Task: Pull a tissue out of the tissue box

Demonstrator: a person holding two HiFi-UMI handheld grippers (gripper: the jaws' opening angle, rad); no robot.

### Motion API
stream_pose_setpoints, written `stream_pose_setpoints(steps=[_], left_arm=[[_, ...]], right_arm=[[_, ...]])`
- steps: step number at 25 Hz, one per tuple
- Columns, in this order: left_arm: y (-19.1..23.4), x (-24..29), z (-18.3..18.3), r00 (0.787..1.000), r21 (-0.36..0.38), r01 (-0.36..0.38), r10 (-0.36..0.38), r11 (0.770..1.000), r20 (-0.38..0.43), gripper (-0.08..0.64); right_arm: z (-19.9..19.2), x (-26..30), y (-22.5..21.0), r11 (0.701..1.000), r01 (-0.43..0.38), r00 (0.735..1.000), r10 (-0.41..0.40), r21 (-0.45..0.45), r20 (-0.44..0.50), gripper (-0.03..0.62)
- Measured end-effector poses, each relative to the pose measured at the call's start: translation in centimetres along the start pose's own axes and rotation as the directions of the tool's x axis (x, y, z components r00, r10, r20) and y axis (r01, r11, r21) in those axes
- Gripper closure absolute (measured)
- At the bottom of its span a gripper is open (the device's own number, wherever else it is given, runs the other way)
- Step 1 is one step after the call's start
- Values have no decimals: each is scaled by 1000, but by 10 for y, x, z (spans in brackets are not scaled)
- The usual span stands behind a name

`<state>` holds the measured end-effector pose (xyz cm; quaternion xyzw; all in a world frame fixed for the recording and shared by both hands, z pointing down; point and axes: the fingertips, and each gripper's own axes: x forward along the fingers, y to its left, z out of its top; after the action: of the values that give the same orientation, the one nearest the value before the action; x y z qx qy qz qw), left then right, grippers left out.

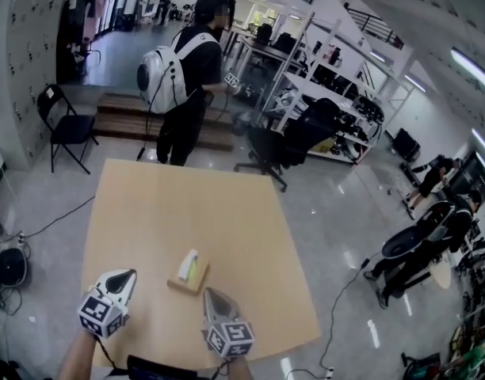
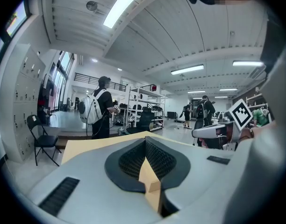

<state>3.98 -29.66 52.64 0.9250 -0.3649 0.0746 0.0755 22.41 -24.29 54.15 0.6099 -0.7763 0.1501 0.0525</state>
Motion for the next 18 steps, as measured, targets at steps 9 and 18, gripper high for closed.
stream_pose_setpoints(steps=[9,18], left_arm=[[26,28,-19,1000,-39,24,-24,999,-6,552],[42,43,-46,998,-59,21,-24,998,-58,552]], right_arm=[[-19,42,-4,1000,6,998,-6,-3,-63,580],[-37,65,-10,999,0,993,4,32,-115,580]])
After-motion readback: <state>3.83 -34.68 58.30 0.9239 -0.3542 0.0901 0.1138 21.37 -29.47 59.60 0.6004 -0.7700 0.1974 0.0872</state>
